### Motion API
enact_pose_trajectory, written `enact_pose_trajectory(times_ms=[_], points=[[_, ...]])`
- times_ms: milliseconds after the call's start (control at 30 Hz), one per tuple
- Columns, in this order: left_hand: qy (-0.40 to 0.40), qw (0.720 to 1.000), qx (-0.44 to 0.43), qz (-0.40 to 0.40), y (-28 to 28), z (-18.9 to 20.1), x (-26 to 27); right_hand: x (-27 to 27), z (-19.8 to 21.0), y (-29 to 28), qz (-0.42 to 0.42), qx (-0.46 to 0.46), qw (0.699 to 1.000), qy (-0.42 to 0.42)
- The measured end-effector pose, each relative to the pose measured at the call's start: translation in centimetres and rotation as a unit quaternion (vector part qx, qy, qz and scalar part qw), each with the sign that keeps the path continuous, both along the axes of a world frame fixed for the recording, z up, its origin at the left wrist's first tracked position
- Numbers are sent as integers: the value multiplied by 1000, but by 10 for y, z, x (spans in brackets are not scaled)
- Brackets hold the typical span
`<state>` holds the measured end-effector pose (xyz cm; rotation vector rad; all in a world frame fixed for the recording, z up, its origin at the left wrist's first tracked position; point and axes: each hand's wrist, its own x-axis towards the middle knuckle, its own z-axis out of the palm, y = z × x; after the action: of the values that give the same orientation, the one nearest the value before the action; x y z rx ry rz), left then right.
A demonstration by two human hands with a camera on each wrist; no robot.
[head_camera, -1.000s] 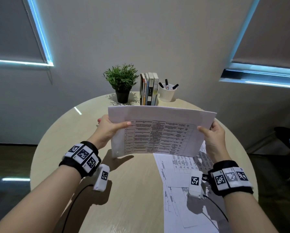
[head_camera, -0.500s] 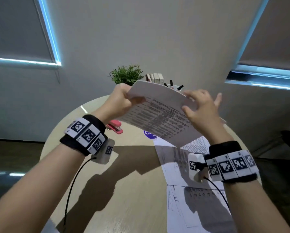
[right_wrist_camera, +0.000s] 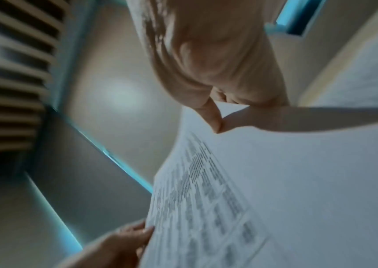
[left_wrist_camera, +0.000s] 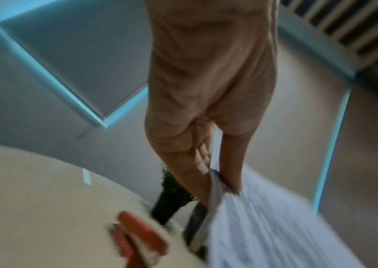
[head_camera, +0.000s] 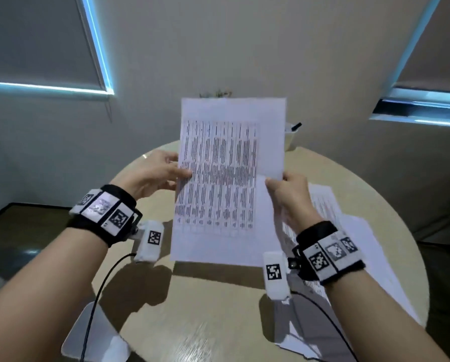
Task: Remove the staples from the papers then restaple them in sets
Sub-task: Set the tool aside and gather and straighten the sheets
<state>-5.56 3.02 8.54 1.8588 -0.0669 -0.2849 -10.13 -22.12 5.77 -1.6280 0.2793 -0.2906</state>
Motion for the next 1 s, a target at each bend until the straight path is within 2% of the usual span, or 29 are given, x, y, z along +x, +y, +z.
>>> enact_pose_trajectory(times_ms=[67, 200, 300, 400, 467, 533, 600, 667, 733, 767, 800, 833, 867, 933, 967, 1000], points=[[18, 997, 77, -6, 11, -16, 2, -1, -30, 9, 26, -5, 997, 76], [114, 973, 199, -10, 36, -58, -1, 4, -77, 8, 102, -108, 969, 197], [159, 950, 268, -3, 57, -89, -4, 12, -84, -8, 74, -137, 964, 215], [166, 937, 308, 17, 69, -103, -4, 17, -80, -27, 37, -147, 966, 210], [159, 930, 331, 25, 71, -104, -2, 19, -78, -39, 14, -198, 957, 211], [150, 916, 371, 25, 69, -103, 0, 20, -77, -48, -1, -272, 936, 221], [136, 885, 445, 13, 63, -101, 0, 20, -76, -57, -2, -350, 901, 256], [116, 835, 539, 2, 54, -95, -2, 19, -75, -68, -2, -408, 860, 306], [74, 781, 620, 1, 42, -85, -4, 19, -73, -79, 1, -429, 833, 349], [49, 768, 638, 6, 35, -80, -3, 19, -72, -85, 4, -429, 825, 367], [22, 772, 635, 9, 24, -74, -1, 19, -73, -90, 10, -428, 820, 381], [1, 794, 608, 4, 13, -70, 3, 18, -73, -95, 18, -428, 814, 392], [-11, 833, 553, -8, -1, -66, 7, 16, -74, -99, 26, -426, 811, 400], [-3, 930, 367, -32, -36, -63, 18, 14, -78, -105, 31, -422, 812, 403], [16, 961, 273, -43, -55, -61, 21, 14, -79, -107, 31, -421, 813, 401], [44, 977, 204, -51, -75, -62, 22, 14, -81, -109, 31, -421, 814, 399]])
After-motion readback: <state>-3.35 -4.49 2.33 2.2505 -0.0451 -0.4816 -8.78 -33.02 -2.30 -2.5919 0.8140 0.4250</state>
